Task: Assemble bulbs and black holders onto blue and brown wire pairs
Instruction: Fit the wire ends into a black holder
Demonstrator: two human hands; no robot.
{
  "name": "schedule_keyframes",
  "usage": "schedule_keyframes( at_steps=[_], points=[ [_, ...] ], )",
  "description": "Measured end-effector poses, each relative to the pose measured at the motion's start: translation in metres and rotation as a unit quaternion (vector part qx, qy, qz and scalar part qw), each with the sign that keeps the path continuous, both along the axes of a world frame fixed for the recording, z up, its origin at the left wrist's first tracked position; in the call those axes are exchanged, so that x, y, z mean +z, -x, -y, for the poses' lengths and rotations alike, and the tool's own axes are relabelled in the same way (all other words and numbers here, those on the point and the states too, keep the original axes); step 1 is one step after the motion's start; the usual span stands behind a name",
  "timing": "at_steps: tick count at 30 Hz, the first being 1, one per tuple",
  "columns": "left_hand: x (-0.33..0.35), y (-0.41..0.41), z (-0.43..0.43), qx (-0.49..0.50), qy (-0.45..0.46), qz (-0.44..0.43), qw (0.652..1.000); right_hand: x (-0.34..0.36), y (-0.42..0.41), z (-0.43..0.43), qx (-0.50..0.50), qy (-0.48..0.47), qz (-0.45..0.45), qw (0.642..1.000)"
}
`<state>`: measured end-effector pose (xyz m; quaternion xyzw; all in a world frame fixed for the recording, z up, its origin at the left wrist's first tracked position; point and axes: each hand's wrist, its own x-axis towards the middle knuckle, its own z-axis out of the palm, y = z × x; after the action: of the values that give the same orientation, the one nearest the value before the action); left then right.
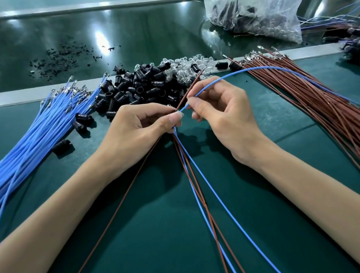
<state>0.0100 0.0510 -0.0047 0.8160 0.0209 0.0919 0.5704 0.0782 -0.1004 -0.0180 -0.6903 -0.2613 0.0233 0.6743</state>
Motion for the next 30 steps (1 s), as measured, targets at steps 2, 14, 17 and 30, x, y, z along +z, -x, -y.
schedule_keyframes(
  at_steps=[2,14,17,30],
  points=[
    [-0.0006,-0.0002,-0.0006,0.002,-0.004,-0.001,1.000,0.0001,0.0002,-0.0002,0.002,0.002,0.001,1.000],
    [0.0006,-0.0001,0.0007,-0.008,0.009,0.004,1.000,0.0010,0.0016,-0.0013,-0.015,0.003,0.006,1.000],
    [-0.0004,-0.0008,0.0002,-0.005,0.011,0.008,1.000,0.0010,0.0011,-0.0010,-0.029,-0.005,0.007,1.000],
    [-0.0012,-0.0011,0.0002,-0.015,-0.025,0.010,1.000,0.0030,0.0015,0.0014,0.031,0.009,-0.015,0.999]
  ],
)
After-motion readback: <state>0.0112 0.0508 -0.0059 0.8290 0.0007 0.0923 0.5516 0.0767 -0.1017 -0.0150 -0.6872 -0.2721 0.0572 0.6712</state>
